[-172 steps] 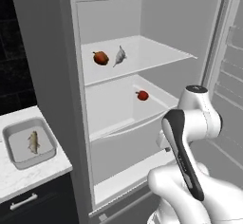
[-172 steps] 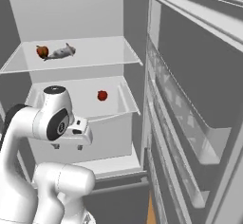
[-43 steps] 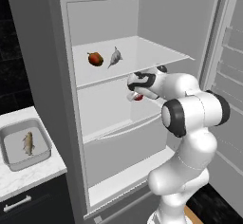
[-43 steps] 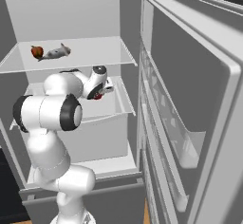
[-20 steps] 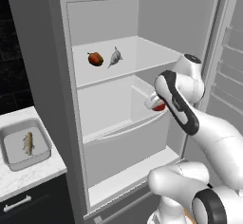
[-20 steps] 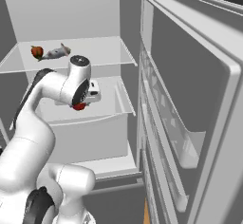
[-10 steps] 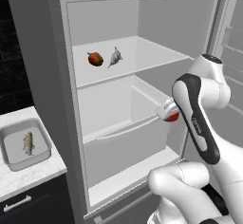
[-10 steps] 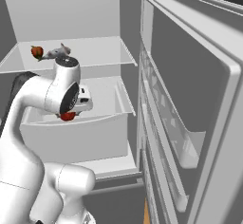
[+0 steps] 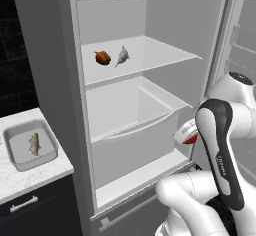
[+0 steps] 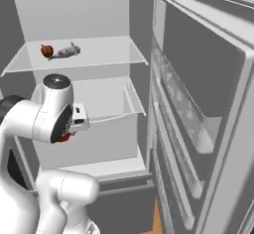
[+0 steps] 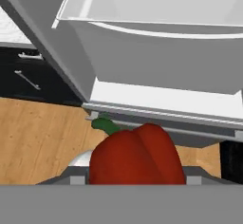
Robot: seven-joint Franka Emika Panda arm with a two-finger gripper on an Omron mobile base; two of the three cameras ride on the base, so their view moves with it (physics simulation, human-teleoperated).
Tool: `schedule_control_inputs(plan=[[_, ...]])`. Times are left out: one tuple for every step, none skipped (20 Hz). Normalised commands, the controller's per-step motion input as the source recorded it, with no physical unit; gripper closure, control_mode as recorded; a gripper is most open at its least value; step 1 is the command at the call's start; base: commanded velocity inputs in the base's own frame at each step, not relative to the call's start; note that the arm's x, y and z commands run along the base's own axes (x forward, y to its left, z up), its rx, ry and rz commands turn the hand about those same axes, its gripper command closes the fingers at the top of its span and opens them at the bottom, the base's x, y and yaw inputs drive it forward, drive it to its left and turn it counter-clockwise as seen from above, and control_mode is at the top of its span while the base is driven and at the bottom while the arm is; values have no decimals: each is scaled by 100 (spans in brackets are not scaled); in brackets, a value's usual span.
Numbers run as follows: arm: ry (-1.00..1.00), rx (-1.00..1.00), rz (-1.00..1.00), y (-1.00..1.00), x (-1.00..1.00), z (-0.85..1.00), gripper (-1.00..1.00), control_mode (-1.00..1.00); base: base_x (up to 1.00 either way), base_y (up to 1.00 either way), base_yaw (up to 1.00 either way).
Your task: Place one bell pepper and one fish in each tupperware on the nearby counter, to pack two identical lunches.
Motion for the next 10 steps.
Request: schedule_control_inputs(plan=[[0, 0, 0, 0, 0, 0, 100, 100, -76, 68, 0], [0, 0, 0, 0, 0, 0, 100, 100, -70, 77, -1], [0, 0, 0, 0, 0, 0, 100, 100, -67, 87, -1], [0, 0, 0, 0, 0, 0, 100, 100, -64, 91, 0], [0, 0, 0, 0, 0, 0, 100, 100, -59, 91, 0], [0, 0, 0, 0, 0, 0, 100, 100, -59, 93, 0], [0, 0, 0, 0, 0, 0, 100, 100, -59, 96, 0], [0, 0, 0, 0, 0, 0, 100, 100, -56, 96, 0], [0, 0, 0, 0, 0, 0, 100, 100, -53, 99, 0], [0, 0, 0, 0, 0, 0, 100, 100, -47, 100, 0]])
